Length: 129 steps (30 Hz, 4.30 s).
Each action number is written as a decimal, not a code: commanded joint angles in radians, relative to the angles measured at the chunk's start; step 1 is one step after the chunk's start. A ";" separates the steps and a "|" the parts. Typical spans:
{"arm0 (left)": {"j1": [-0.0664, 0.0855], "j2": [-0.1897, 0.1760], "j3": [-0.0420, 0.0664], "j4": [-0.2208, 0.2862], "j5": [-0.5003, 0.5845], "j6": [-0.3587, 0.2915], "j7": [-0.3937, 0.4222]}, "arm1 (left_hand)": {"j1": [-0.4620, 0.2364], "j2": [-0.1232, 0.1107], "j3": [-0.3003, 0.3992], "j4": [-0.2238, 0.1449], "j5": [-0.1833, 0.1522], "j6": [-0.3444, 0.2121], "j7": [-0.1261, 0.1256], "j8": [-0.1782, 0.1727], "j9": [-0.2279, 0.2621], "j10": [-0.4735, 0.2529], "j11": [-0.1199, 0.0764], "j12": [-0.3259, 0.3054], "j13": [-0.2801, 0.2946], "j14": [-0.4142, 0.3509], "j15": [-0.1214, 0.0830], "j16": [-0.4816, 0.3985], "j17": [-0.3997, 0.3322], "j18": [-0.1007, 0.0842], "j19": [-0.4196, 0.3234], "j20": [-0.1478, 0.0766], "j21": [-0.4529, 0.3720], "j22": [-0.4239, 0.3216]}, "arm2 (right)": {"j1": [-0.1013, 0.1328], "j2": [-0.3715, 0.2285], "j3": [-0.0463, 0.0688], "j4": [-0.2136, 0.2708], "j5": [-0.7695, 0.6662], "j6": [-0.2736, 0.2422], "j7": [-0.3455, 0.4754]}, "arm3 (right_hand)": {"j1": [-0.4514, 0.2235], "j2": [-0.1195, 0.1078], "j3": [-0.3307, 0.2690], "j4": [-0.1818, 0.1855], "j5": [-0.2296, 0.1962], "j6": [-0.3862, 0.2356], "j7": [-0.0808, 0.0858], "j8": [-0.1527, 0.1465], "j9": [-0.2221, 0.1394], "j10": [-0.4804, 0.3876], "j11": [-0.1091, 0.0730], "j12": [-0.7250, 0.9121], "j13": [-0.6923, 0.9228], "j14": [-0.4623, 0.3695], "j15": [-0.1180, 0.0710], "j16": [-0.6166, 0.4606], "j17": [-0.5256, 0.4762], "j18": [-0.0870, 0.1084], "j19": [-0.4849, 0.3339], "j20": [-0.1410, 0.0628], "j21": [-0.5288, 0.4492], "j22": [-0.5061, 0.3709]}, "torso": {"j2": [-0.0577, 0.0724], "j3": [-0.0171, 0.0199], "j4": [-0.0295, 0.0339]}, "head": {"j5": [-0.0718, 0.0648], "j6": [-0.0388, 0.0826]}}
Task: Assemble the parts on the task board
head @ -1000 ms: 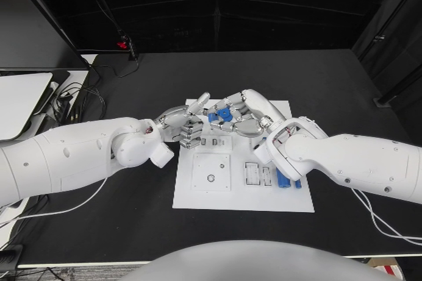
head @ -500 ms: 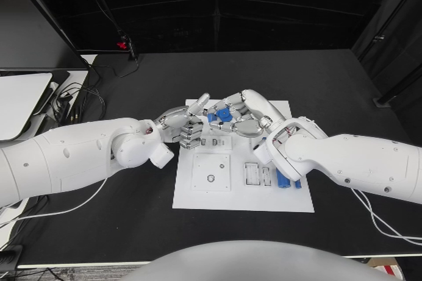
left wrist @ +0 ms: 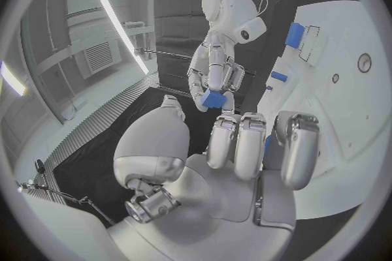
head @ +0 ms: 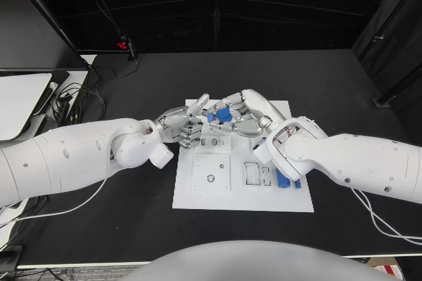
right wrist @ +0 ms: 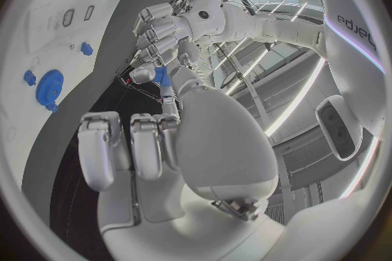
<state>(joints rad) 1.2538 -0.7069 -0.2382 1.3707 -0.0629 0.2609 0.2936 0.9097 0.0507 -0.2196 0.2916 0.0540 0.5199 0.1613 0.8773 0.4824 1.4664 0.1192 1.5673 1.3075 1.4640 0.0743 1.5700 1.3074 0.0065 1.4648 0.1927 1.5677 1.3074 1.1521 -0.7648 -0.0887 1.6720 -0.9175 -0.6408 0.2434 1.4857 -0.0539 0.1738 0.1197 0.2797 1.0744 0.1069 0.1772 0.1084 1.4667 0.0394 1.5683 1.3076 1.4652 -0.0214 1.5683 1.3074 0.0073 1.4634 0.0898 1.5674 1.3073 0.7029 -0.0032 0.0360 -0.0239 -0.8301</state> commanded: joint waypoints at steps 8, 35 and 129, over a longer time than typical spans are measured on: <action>0.002 -0.001 0.002 -0.008 0.009 -0.033 -0.002 | 0.002 0.008 -0.006 0.001 -0.006 -0.013 0.006 0.008 0.005 0.104 -0.010 0.003 0.263 0.107 -0.007 0.001 0.263 -0.006 0.106 -0.009 0.003 0.263 | 0.000 -0.004 -0.001 0.001 0.002 -0.004 0.000 | -0.001 0.008 0.002 -0.002 0.006 0.039 0.008 0.004 0.004 0.104 0.010 0.003 0.263 0.106 0.008 0.002 0.263 -0.007 0.107 0.007 0.003 0.263 | 0.000 -0.0002 -0.0004 | 0.000 0.000; 0.002 0.007 0.002 -0.012 0.009 -0.036 -0.012 | 0.013 0.022 -0.027 0.000 -0.006 -0.093 0.020 -0.043 -0.015 0.104 0.000 0.003 0.263 0.107 0.000 0.001 0.263 -0.006 0.106 -0.007 0.003 0.263 | -0.003 0.003 -0.001 -0.006 0.000 -0.009 -0.001 | -0.002 0.008 0.001 -0.002 0.006 0.038 0.008 0.002 0.003 0.104 0.010 0.003 0.263 0.106 0.009 0.002 0.263 -0.007 0.107 0.008 0.003 0.263 | 0.001 -0.0005 0.0005 | -0.001 -0.001; 0.000 0.016 0.002 -0.029 0.009 0.017 -0.023 | 0.028 0.050 -0.077 0.000 -0.006 -0.014 0.020 -0.092 -0.072 0.104 0.004 0.003 0.263 0.107 0.005 0.001 0.263 -0.006 0.106 0.002 0.003 0.263 | -0.009 0.008 -0.001 -0.022 -0.004 0.001 -0.017 | -0.003 0.010 0.000 -0.002 0.009 0.039 0.009 -0.003 0.002 0.104 0.011 0.003 0.263 0.106 0.010 0.002 0.263 -0.007 0.107 0.009 0.003 0.263 | 0.000 -0.0001 0.0007 | -0.003 -0.005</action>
<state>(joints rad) 1.2523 -0.6915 -0.2372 1.3388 -0.0592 0.2514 0.2673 0.9364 0.0924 -0.2909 0.2906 0.0540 0.5021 0.1598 0.7820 0.4095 1.4666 0.1194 1.5673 1.3077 1.4640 0.0744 1.5700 1.3074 0.0065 1.4684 0.1892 1.5677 1.3074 1.1423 -0.7574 -0.0900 1.6493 -0.9191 -0.6425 0.2245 1.4844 -0.0527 0.1668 0.1184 0.2844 1.0813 0.1065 0.1730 0.1086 1.4632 0.0429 1.5683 1.3076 1.4687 -0.0179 1.5683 1.3076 0.0073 1.4670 0.0933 1.5674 1.3073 0.7033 -0.0035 0.0366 -0.0279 -0.8351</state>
